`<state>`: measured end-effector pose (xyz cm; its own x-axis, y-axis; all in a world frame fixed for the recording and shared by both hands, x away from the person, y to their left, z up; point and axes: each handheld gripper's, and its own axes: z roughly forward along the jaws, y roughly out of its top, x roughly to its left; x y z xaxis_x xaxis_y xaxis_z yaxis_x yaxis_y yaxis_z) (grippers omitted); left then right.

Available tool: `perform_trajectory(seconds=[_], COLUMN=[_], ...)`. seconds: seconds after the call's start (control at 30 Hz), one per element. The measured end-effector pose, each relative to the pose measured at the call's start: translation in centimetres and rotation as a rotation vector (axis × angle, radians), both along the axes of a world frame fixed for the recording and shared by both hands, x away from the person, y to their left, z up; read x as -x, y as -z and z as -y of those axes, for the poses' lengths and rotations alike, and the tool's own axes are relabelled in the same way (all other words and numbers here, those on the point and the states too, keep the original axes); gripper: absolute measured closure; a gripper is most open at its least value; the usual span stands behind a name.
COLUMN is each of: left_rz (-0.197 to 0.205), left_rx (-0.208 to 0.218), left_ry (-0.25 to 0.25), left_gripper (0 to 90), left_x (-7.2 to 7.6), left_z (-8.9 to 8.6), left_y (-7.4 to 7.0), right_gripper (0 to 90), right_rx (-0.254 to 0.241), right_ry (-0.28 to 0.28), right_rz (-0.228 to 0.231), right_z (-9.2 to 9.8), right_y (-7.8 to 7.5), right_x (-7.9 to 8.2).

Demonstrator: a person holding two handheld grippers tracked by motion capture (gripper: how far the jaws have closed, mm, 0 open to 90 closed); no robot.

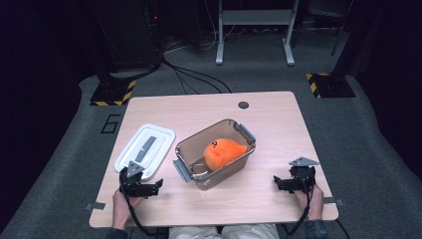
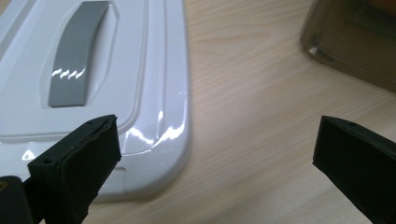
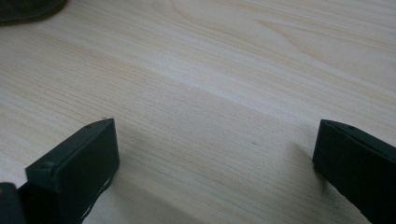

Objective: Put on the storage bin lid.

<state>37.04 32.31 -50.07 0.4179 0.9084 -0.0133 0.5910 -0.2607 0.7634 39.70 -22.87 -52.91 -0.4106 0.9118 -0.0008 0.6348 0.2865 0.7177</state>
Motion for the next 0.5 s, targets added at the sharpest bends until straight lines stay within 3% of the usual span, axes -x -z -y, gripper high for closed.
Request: perform_trajectory(seconds=[0.33,0.5], left_rz=[0.0,-0.001], left_rx=[0.035,0.018], left_ry=[-0.031,-0.043], left_gripper=[1.2,1.7], left_x=[-1.9,-3.4], left_z=[-2.2,-2.8], left_y=[-0.7,-1.3], right_gripper=[0.0,0.0], right_rx=[0.001,0.0], right_ry=[-0.001,-0.002], right_rz=[0.001,0.001], right_z=[0.0,0.0], right_y=[0.0,0.0], right_x=[0.0,0.0])
